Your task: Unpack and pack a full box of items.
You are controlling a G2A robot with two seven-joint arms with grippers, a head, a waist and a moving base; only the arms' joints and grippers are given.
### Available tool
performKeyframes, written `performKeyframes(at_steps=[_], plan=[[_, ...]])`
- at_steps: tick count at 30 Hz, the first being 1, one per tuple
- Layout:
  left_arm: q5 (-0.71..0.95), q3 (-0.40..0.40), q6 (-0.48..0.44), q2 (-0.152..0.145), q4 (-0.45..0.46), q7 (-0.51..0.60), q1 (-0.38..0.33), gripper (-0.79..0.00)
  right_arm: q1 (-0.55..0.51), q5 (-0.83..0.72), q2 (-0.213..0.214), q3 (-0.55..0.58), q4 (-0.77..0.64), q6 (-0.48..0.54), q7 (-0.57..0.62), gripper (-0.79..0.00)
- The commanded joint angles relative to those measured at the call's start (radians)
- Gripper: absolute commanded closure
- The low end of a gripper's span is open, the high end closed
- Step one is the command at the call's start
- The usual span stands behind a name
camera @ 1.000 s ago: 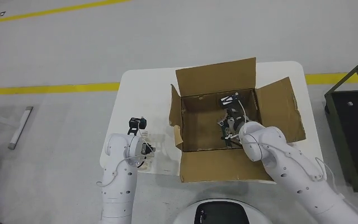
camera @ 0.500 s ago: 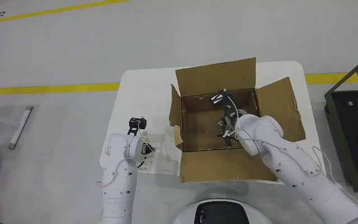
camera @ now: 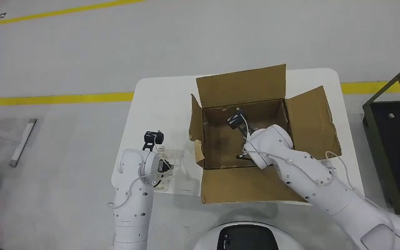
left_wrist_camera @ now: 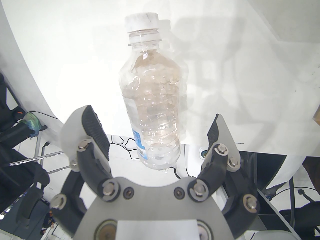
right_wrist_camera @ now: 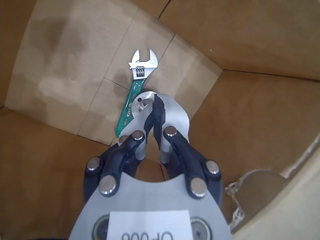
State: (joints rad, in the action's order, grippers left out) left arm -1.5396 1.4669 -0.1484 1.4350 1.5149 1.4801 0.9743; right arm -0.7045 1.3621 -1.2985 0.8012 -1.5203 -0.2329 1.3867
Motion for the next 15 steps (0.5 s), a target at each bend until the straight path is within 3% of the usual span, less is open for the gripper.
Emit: performKeyframes(at_steps=[1,4,15], plan=[[0.000,0.000,0.000,0.000,0.000,0.000,0.000,-0.785,-0.005,-0.003,-0.003,0.005,0.004,0.001,-0.004,-0.172],[0.000,0.000,0.000,0.000,0.000,0.000,0.000,-0.785,-0.014,0.003,-0.007,0.008,0.019,0.007,-0.010,-0.289],[0.000,0.000,0.000,0.000,0.000,0.000,0.000,-0.785,-0.036,-0.005,-0.022,0.046,0.061,-0.002,-0.040,-0.382]])
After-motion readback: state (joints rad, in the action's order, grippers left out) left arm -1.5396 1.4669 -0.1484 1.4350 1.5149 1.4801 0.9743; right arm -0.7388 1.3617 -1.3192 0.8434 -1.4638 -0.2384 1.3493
